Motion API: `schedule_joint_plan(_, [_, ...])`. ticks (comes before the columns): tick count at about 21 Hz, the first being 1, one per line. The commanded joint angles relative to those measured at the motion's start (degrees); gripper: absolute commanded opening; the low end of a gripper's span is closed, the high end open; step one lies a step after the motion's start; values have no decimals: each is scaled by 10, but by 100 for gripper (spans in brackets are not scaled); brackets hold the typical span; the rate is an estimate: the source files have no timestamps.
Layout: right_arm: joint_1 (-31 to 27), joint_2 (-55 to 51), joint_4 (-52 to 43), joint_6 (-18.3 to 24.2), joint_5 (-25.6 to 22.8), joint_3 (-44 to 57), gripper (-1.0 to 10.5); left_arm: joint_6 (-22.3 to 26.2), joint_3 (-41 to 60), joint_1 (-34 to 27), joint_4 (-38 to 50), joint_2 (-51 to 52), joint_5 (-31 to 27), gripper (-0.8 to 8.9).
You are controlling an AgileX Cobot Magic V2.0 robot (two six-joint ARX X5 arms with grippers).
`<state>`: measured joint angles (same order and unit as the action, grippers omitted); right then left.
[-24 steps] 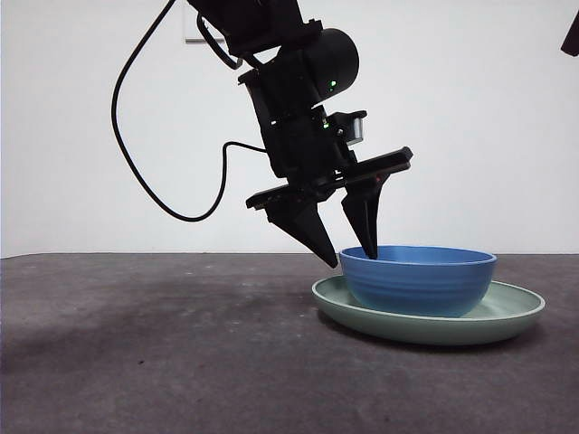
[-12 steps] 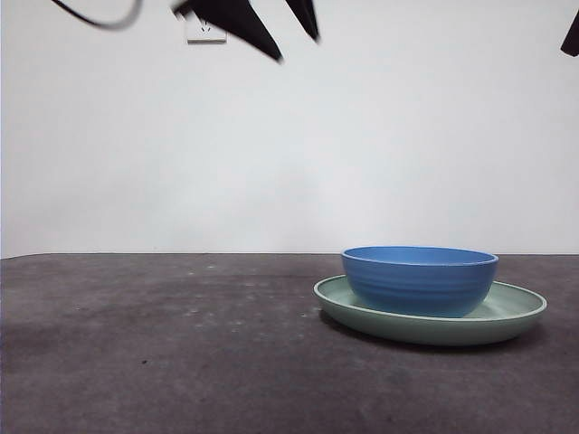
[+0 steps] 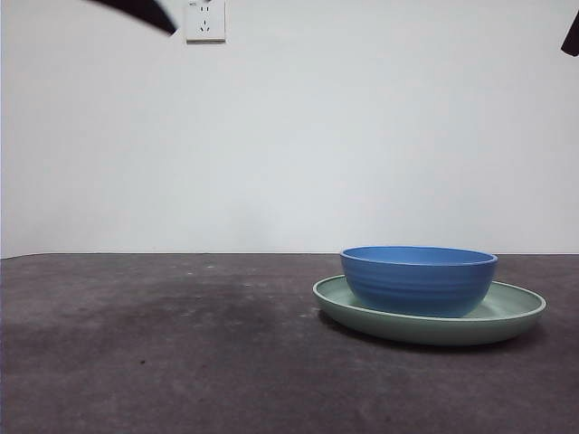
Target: Pick up the blue bowl, put it on the green plate, put it on desk
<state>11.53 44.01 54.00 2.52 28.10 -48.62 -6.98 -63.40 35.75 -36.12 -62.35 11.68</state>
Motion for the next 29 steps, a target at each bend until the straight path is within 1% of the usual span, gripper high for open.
schedule_joint_plan(1, [1, 4, -4, -6, -1, -12, 362, 5, 65, 3, 31, 25, 41, 249])
schedule_joint_plan(2, [1, 4, -4, -6, -1, -12, 362, 5, 96, 3, 46, 39, 70, 249])
schedule_joint_plan(4, [1, 4, -4, -6, -1, -12, 362, 5, 134, 3, 66, 53, 108, 249])
schedule_joint_plan(6, [1, 4, -3, -6, 0, -12, 362, 5, 150, 3, 73, 54, 129, 249])
schedule_joint_plan(14, [1, 5, -4, -11, -2, -12, 362, 5, 150, 3, 78, 54, 130, 249])
schedule_joint_plan(16, [1, 5, -4, -27, -23, -12, 362, 5, 150, 3, 78, 54, 130, 249])
schedule_joint_plan(20, [0, 9, -13, -78, -107, -12, 362, 5, 150, 3, 78, 54, 130, 249])
schedule_joint_plan(23, [-9, 25, -32, -98, -143, -12, 362, 5, 150, 3, 78, 54, 130, 249])
schedule_joint_plan(25, [-21, 44, -49, -101, -147, -12, 362, 5, 150, 3, 78, 54, 130, 249])
schedule_joint_plan(29, [-49, 109, -88, -101, -137, -12, 362, 5, 150, 3, 78, 54, 130, 249])
